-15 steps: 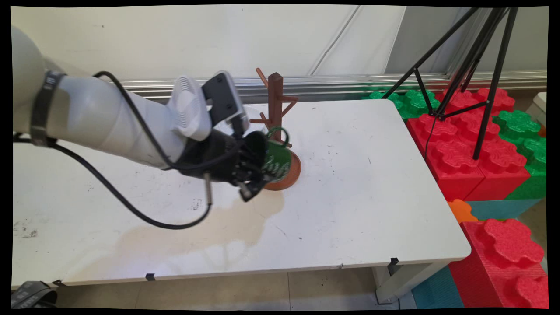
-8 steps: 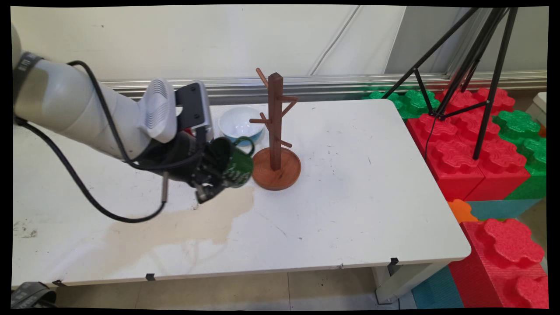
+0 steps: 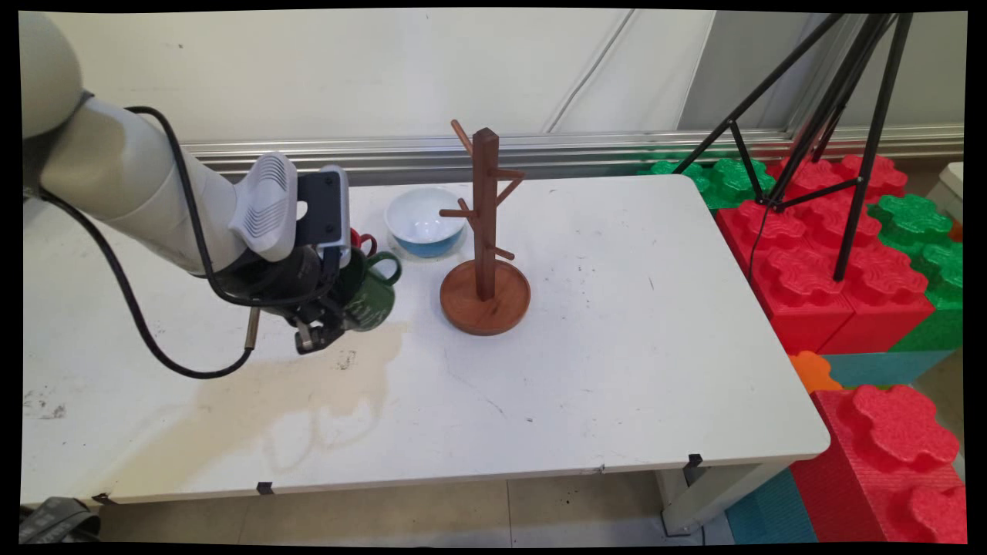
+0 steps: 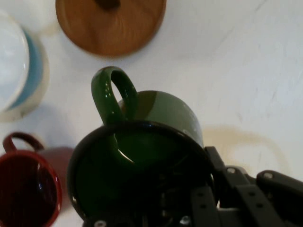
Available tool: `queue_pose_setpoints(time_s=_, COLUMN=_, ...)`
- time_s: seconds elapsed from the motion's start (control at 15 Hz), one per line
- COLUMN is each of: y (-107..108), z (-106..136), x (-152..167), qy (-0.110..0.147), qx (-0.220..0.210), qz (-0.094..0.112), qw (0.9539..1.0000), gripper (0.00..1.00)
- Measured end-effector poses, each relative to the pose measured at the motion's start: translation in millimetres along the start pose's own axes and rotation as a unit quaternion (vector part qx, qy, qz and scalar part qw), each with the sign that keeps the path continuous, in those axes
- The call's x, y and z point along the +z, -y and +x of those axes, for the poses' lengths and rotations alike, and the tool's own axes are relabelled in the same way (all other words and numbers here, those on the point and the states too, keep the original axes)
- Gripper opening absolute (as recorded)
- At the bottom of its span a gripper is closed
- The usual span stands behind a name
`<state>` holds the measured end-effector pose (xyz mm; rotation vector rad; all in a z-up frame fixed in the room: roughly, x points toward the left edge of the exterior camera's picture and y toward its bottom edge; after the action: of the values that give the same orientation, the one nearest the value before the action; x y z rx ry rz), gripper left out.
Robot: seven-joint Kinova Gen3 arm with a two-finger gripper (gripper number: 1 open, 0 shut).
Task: Place the picked object on the table
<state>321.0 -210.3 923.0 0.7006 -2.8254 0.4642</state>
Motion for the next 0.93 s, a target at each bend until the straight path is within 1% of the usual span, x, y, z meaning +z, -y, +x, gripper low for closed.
queue_pose_setpoints(time_s=0.27, y=-0.1, z=-6.6, x=9.8, qy=0.041, qx=0.0, qz=-0.007, qw=0.9991, gripper=0.0)
queue_pose_setpoints(time_s=0.4, y=-0.7, z=-12.9, x=16.8, qy=0.066, qx=-0.005, qz=-0.011, qw=0.9977, gripper=0.0)
queue_pose_setpoints(time_s=0.6, y=-0.6, z=-21.8, x=28.9, qy=0.097, qx=-0.009, qz=-0.016, qw=0.9951, gripper=0.0)
queue_pose_setpoints(time_s=0.93, y=1.7, z=-29.9, x=49.7, qy=0.128, qx=-0.016, qz=-0.028, qw=0.9913, gripper=0.0)
